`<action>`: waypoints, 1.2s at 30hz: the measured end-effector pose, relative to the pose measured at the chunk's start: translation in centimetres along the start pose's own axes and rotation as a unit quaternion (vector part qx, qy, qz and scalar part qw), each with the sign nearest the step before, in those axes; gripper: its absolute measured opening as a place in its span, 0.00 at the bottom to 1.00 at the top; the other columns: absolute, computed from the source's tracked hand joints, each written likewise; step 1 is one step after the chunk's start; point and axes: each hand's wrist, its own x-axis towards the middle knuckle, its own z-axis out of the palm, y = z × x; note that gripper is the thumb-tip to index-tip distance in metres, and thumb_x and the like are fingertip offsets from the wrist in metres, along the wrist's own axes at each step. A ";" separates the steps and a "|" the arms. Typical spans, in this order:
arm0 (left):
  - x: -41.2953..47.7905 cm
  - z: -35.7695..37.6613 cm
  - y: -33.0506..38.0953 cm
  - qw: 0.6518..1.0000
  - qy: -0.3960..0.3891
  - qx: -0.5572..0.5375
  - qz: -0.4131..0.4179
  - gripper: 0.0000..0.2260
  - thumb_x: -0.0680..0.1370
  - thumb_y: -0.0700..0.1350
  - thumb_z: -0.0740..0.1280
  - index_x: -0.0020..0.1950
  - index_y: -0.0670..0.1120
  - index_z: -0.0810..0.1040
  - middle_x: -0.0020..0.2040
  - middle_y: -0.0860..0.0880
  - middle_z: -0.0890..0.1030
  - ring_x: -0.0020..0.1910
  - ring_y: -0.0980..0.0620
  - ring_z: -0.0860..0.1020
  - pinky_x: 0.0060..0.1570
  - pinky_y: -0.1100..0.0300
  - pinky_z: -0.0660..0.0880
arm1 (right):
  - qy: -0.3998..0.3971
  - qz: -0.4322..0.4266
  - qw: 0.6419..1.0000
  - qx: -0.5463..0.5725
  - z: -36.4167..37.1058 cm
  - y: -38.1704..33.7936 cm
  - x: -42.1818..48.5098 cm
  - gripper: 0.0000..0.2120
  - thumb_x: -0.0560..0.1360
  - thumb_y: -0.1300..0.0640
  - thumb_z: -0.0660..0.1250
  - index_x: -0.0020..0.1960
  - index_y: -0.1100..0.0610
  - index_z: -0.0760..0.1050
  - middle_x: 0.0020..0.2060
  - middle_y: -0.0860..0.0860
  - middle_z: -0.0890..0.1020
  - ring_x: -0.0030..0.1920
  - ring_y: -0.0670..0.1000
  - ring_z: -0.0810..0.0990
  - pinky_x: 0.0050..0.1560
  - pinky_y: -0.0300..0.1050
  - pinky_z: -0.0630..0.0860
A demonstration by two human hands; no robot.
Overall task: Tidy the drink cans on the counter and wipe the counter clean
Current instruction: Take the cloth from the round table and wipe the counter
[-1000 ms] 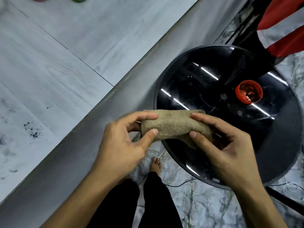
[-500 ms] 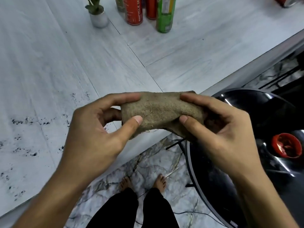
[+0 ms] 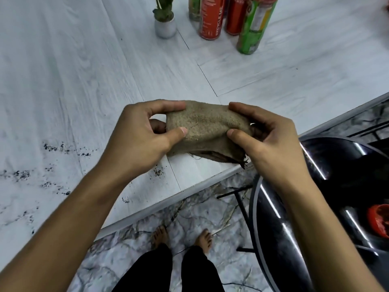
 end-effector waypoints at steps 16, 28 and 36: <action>1.7 -0.1 -1.2 0.964 0.030 0.238 0.119 0.22 0.76 0.52 0.74 0.70 0.55 0.77 0.61 0.57 0.82 0.53 0.56 0.81 0.52 0.59 0.72 | 0.052 -0.034 0.954 -0.293 0.0 0.9 -0.5 0.23 0.76 0.49 0.73 0.71 0.49 0.77 0.61 0.50 0.78 0.53 0.52 0.79 0.50 0.46 0.75; -0.9 -5.8 -4.3 0.949 -0.008 0.277 0.152 0.22 0.81 0.62 0.64 0.72 0.56 0.76 0.72 0.59 0.76 0.73 0.57 0.71 0.71 0.55 0.67 | 0.001 -0.119 0.939 -0.323 2.5 -0.6 -4.6 0.24 0.82 0.47 0.65 0.74 0.57 0.72 0.75 0.52 0.72 0.73 0.53 0.72 0.67 0.46 0.72; 3.7 -11.4 -5.8 0.934 -0.006 0.305 0.184 0.23 0.81 0.63 0.59 0.73 0.57 0.74 0.72 0.56 0.77 0.72 0.51 0.73 0.71 0.48 0.70 | -0.037 -0.103 0.932 -0.347 5.4 -2.2 -0.7 0.27 0.85 0.44 0.57 0.79 0.58 0.65 0.79 0.57 0.66 0.78 0.57 0.63 0.77 0.56 0.62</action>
